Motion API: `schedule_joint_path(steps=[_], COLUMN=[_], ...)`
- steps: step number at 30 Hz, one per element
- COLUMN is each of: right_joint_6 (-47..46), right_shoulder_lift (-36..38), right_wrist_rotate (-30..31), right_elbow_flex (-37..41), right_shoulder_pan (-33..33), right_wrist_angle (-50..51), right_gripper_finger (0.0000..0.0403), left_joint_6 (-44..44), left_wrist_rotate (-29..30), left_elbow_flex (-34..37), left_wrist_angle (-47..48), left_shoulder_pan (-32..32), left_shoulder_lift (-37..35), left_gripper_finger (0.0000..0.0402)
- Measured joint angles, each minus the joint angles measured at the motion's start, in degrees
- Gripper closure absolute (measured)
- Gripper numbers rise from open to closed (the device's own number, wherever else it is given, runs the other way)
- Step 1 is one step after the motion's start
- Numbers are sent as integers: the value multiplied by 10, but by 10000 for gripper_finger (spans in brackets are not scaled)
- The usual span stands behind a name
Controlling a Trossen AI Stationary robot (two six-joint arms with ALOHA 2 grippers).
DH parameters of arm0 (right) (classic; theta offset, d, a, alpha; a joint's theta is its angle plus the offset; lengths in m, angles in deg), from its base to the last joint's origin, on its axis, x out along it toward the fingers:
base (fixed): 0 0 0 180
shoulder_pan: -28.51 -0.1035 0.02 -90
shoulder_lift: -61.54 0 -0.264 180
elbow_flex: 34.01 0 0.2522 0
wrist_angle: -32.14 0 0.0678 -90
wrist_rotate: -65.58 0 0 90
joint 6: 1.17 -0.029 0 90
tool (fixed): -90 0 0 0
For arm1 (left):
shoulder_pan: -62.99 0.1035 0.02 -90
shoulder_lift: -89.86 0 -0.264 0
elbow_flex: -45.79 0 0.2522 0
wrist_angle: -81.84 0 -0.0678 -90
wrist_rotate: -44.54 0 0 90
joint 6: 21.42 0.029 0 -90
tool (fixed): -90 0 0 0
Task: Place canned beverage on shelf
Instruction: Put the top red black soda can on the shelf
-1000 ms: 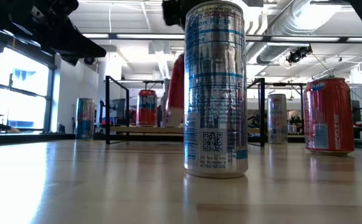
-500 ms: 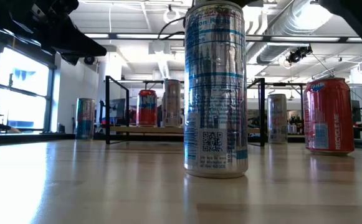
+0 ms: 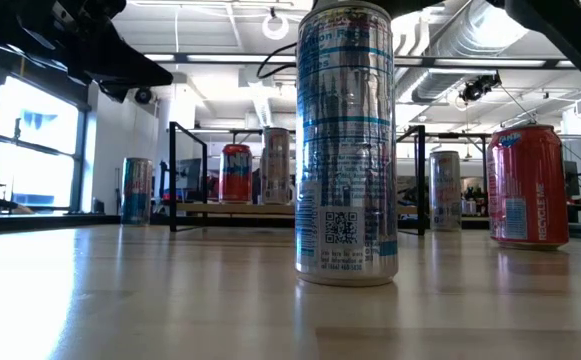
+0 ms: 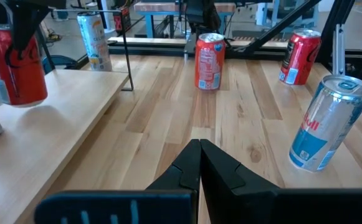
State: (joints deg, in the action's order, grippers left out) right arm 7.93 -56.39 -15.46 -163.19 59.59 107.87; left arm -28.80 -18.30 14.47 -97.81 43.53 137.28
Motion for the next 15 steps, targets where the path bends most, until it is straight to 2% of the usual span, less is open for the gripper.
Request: schedule_joint_path(steps=[15], right_joint_6=[39], right_shoulder_lift=[-18], right_wrist_rotate=[15], right_elbow_flex=[0], right_shoulder_pan=[0], right_wrist_angle=[-18], right_gripper_finger=[123], left_joint_6=[-1], left_wrist_rotate=[0], left_elbow_flex=[0], left_wrist_angle=[3], left_shoulder_pan=[0], left_shoulder_lift=[3], left_gripper_finger=[402])
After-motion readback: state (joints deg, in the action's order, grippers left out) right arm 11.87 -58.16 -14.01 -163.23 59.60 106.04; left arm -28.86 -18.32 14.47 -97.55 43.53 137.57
